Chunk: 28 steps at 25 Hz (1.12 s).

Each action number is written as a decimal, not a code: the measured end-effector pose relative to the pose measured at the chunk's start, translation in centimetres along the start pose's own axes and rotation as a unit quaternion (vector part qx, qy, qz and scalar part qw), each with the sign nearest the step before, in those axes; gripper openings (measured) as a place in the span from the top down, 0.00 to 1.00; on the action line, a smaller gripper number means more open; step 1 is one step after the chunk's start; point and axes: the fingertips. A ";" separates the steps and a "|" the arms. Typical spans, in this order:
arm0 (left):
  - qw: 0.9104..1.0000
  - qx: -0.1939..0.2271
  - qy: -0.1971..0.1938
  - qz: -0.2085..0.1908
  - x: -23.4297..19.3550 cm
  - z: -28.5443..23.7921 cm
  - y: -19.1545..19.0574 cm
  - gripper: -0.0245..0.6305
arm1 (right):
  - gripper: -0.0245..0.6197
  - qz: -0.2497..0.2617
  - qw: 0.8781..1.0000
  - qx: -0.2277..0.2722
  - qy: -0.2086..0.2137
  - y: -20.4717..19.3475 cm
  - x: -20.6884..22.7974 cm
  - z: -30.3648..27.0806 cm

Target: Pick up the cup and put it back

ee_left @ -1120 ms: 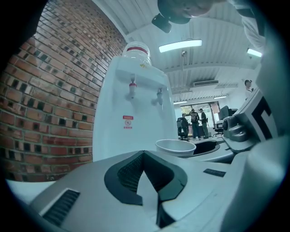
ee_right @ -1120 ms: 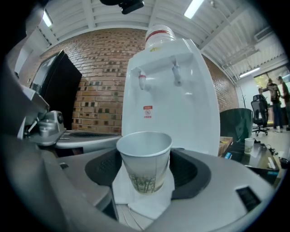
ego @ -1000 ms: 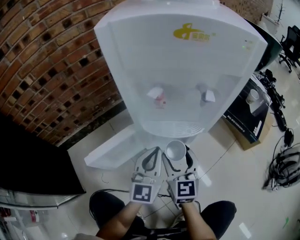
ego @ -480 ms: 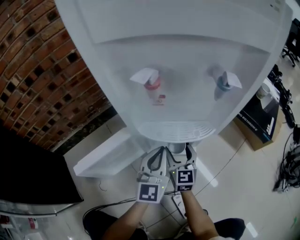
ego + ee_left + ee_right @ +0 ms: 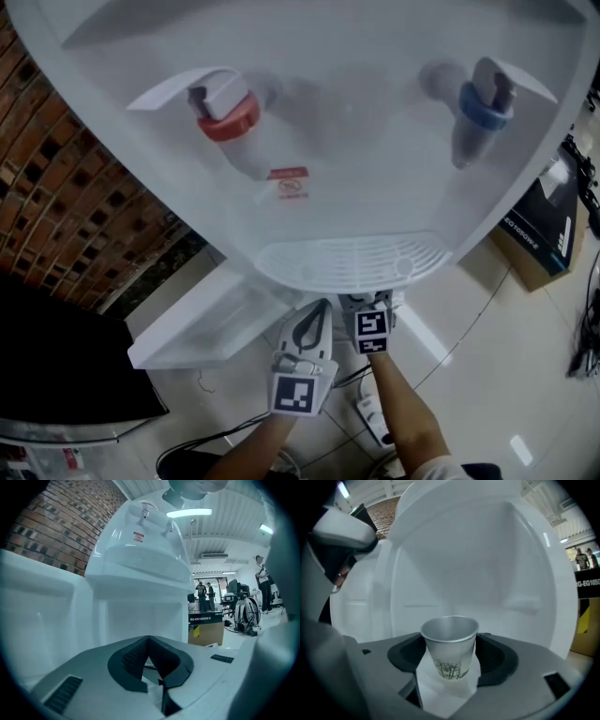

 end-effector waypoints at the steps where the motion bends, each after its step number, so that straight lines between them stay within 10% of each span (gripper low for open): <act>1: 1.000 -0.001 -0.001 -0.002 0.0 0.0 -0.1 0.97 | 0.44 0.001 1.000 -0.003 0.000 -0.4 0.2 -0.6; 20: 1.000 -0.006 -0.003 0.004 0.2 0.8 -0.2 0.97 | 0.33 -0.033 0.999 0.009 -0.001 1.7 -0.5 4.1; 28: 1.000 0.026 -0.006 0.006 0.1 3.0 5.0 0.97 | 0.78 -0.028 0.998 0.056 -0.015 11.8 -5.1 15.8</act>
Point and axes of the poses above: the fingertips, and each gripper's own axes: z backward along the fingers, x to its right, y out of its top, and after that the axes turned 7 degrees about -x, right-handed
